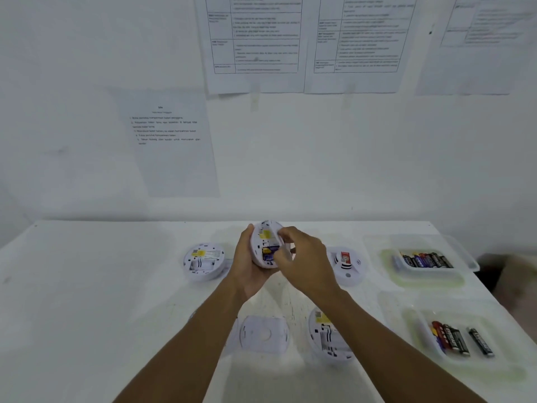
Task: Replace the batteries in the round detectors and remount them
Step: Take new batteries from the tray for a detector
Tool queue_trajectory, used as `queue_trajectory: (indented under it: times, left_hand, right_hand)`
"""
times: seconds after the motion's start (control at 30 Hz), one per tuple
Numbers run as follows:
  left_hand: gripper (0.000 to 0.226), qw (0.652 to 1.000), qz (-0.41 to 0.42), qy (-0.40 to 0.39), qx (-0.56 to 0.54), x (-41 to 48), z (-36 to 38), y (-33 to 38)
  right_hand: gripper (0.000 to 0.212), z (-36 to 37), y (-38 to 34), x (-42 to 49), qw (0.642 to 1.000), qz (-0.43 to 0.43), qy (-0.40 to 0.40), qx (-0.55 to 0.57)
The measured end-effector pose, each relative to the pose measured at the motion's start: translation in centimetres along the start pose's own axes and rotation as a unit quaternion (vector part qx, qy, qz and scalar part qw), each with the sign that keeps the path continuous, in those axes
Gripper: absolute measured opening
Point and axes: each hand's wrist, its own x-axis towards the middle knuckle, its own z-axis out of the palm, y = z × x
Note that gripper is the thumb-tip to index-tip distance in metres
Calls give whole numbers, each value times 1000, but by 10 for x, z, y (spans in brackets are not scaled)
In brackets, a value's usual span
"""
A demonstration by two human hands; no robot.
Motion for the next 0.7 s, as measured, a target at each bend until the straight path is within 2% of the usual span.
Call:
queue_trajectory:
  times: [0.07, 0.13, 0.2, 0.3, 0.43, 0.57, 0.7]
  left_hand:
    - [54, 1000, -1, 6, -26, 1, -8, 5]
    - [52, 999, -8, 15, -51, 2, -16, 11]
    - [55, 998, -19, 19, -56, 3, -24, 16]
    - [62, 998, -25, 25, -55, 4, -32, 22]
    - [64, 998, -22, 28, -54, 5, -37, 26]
    - [64, 998, -31, 33, -47, 5, -36, 28]
    - [64, 998, -32, 34, -51, 5, -36, 29]
  right_hand:
    - [15, -7, 7, 10, 999, -7, 35, 15]
    - [20, -15, 22, 22, 999, -8, 47, 27]
    - [27, -21, 40, 30, 1000, 3, 15, 0]
    - [28, -23, 59, 33, 994, 19, -76, -71]
    - [27, -14, 68, 31, 964, 4, -187, -189]
    - [24, -5, 68, 31, 950, 3, -183, -252]
    - [35, -4, 71, 26, 936, -1, -220, -274]
